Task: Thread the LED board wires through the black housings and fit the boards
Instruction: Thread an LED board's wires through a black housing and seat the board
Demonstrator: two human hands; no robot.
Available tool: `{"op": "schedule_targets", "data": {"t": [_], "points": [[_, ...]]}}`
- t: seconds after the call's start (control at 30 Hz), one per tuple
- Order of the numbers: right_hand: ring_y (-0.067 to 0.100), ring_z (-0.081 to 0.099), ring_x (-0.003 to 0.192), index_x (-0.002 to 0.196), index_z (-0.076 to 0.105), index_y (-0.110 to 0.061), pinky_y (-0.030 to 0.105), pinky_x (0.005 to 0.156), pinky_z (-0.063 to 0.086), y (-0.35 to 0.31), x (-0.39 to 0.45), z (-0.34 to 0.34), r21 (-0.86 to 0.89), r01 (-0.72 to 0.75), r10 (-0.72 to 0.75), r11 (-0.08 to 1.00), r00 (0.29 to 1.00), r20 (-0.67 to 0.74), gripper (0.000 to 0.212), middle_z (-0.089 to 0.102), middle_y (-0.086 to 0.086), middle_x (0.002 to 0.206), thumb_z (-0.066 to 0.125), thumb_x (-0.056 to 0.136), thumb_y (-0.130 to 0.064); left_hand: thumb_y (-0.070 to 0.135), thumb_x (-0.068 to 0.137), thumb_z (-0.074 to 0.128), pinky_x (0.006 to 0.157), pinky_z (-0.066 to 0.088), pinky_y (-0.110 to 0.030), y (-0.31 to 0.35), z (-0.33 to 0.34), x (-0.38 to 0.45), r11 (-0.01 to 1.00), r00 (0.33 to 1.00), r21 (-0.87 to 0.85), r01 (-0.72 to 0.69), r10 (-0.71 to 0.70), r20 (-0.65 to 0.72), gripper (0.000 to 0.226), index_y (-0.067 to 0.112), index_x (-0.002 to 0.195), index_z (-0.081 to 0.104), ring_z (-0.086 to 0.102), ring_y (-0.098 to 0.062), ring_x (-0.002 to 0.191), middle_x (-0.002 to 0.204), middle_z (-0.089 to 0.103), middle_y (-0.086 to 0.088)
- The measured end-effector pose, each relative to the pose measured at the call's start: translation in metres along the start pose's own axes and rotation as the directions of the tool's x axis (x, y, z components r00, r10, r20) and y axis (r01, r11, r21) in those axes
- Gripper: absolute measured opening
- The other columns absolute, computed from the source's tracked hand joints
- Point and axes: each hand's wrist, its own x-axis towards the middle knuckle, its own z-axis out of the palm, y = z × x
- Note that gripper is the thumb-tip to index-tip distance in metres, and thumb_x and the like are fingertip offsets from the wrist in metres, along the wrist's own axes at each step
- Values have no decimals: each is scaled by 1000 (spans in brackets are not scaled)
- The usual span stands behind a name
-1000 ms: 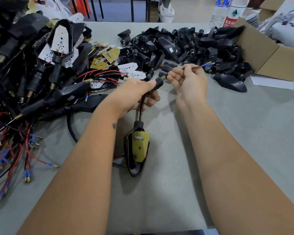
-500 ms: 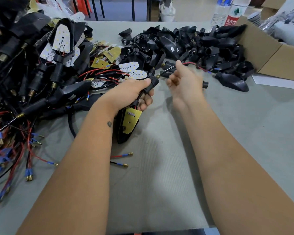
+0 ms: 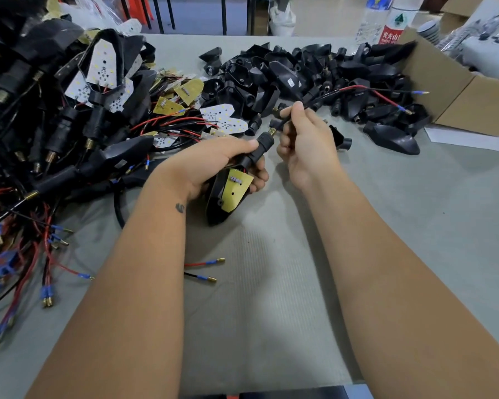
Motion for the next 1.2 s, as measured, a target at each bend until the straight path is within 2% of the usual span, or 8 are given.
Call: {"op": "schedule_targets", "data": {"t": [0.17, 0.3, 0.4, 0.53, 0.63, 0.9, 1.07, 1.2], "points": [[9, 42, 51, 94, 66, -7, 18, 45, 34, -3, -2, -1, -93, -87, 108, 992, 963, 245, 23, 50, 4, 73, 52, 100, -26, 27, 97, 38, 50, 53, -23, -1, 1, 5, 999, 996, -35, 27, -30, -86, 49, 5, 66, 69, 60, -19, 51, 66, 65, -12], [18, 47, 55, 105, 62, -3, 26, 51, 39, -2, -10, 1, -205, -36, 136, 978, 858, 496, 14, 58, 10, 73, 57, 94, -9, 36, 101, 34, 55, 56, -32, -2, 2, 11, 998, 968, -34, -62, 52, -247, 52, 0, 90, 71, 65, -26, 55, 72, 70, -17], [20, 60, 71, 111, 59, -6, 32, 66, 45, -4, -11, 0, -210, -40, 141, 977, 858, 494, 23, 63, 7, 83, 59, 90, 1, 37, 103, 33, 67, 53, -31, -4, 3, 19, 978, 850, 165, -125, 191, -491, 49, 10, 82, 68, 67, -17, 57, 67, 71, -7], [25, 59, 86, 124, 53, -17, 35, 77, 45, -7, -13, -3, -257, 16, 142, 966, 802, 580, 40, 58, 17, 98, 59, 89, 2, 30, 101, 34, 48, 46, -25, -6, 1, 21, 914, 627, 223, -338, 395, -671, 49, 11, 64, 59, 57, -14, 45, 51, 60, -3], [25, 63, 86, 133, 48, -29, 27, 68, 52, -8, -14, -6, -269, 32, 155, 963, 750, 644, 57, 61, 21, 103, 61, 88, 4, 29, 102, 33, 45, 41, -22, -6, -1, 22, 886, 552, 227, -404, 434, -712, 50, 14, 61, 56, 53, -14, 43, 52, 57, -3], [26, 67, 79, 135, 51, -15, 37, 76, 60, -2, -6, 1, -97, 106, -79, 990, 965, 252, 62, 66, 17, 86, 67, 81, 12, 25, 94, 43, 59, 36, -37, -6, -2, 15, 765, 495, 453, -457, 642, -585, 43, 0, 59, 43, 41, -19, 61, 61, 43, -17], [25, 65, 85, 127, 52, -14, 46, 88, 57, 1, 1, -3, -67, 135, -134, 989, 991, 20, 54, 65, 14, 88, 69, 82, 9, 37, 85, 61, 75, 40, -17, -10, 0, 15, 593, 596, 759, -269, 722, -353, 24, 19, 68, 60, 53, -6, 84, 87, 57, 6], [24, 65, 80, 124, 49, -17, 43, 85, 58, 2, 3, -6, -14, 123, -123, 992, 992, -33, 52, 63, 12, 83, 67, 83, 9, 40, 69, 79, 92, 42, -33, -17, -7, 19, 455, 763, 874, -170, 623, -175, 32, 23, 93, 66, 53, -20, 105, 105, 60, 3]]}}
